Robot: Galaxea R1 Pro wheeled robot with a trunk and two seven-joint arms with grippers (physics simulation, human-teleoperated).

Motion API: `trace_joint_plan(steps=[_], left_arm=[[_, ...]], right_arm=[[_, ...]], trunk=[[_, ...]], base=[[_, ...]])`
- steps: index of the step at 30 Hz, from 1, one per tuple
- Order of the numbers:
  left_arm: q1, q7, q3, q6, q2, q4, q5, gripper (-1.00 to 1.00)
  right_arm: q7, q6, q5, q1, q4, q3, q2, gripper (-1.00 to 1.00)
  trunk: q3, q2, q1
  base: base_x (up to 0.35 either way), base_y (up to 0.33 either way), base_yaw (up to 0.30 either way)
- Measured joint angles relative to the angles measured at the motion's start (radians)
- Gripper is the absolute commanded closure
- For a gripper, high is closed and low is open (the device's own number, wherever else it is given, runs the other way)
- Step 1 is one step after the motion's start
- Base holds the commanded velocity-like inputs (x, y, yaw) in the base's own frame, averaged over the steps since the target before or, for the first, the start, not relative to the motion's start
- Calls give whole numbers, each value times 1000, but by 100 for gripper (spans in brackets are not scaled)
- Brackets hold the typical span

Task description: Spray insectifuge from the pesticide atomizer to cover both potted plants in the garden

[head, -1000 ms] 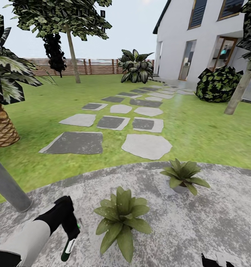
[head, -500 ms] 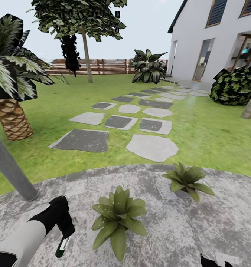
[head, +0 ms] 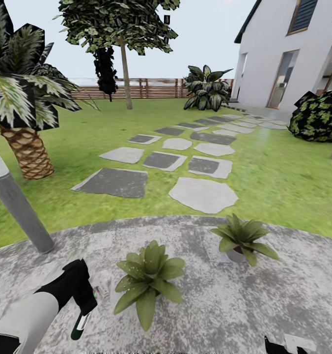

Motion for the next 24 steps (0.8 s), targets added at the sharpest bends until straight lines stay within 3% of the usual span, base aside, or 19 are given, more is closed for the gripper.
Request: trace_joint_plan(steps=[8, 12, 21, 24], left_arm=[[0, 0, 1, 41, -6, -9, 1, 100], [0, 1, 0, 46, -9, -8, 1, 100], [0, 0, 2, 46, -3, -8, 0, 100], [0, 6, 23, 46, 0, -8, -1, 100]], right_arm=[[0, 0, 1, 0, 0, 0, 1, -100], [0, 0, 2, 0, 0, 0, 1, -100], [0, 0, 2, 0, 2, 0, 2, -100], [0, 0, 3, 0, 2, 0, 2, -100]], trunk=[[0, 0, 0], [0, 0, 0], [0, 0, 0], [0, 0, 0]], base=[[95, -263, 269], [83, -272, 76], [-261, -171, 185], [-323, -28, 275]])
